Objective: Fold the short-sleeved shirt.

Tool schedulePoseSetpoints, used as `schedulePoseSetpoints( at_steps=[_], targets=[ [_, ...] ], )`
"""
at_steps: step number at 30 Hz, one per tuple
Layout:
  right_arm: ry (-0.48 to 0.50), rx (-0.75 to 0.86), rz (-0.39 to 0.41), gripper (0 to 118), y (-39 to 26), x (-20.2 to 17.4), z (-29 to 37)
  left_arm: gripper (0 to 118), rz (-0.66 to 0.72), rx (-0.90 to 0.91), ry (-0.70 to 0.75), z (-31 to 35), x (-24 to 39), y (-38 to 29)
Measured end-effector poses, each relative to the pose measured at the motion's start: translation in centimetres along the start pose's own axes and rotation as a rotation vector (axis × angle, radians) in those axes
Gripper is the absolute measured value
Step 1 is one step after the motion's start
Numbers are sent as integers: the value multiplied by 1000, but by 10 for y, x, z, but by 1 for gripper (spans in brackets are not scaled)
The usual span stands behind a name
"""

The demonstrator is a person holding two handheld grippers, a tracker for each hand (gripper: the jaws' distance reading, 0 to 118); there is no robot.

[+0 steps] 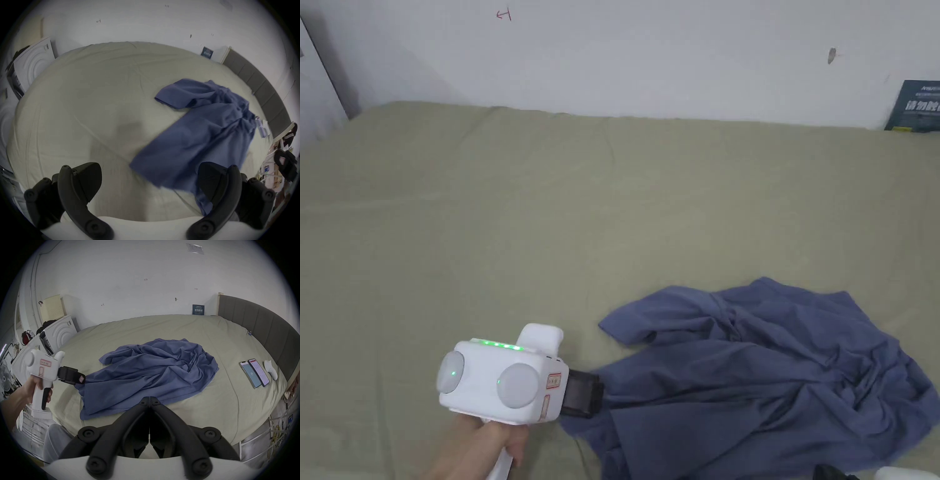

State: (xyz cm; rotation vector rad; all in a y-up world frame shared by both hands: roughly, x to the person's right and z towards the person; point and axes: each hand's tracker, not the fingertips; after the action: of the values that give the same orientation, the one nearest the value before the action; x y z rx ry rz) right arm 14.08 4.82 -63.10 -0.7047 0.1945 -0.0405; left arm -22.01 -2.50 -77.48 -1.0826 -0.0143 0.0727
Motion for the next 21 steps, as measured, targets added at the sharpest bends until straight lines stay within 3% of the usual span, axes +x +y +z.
schedulePoseSetpoints(
  at_steps=[3,5,7,9,10,11,21],
  targets=[
    [-2,-14,-6,1,-1,3,-5,118,-63,-78,63,-17,9,-4],
    [-3,-21,-8,1,-1,4,-7,117,-105,-14,74,-6,17,-11],
    [-1,-23,-16,1,-1,4,-8,105,-98,-46,38,3,16,-10],
    [2,-23,-22,1,-4,10,-10,75,-128,-48,27,15,15,-10],
    [6,-22,-25,1,-4,9,-10,53,-140,-42,34,20,14,-12],
    [11,-18,-26,1,-4,9,-10,2,-160,-25,2,23,13,-11],
    [-9,25,-17,1,12,15,-3,2,-78,54,-49,55,6,-25]
  ],
)
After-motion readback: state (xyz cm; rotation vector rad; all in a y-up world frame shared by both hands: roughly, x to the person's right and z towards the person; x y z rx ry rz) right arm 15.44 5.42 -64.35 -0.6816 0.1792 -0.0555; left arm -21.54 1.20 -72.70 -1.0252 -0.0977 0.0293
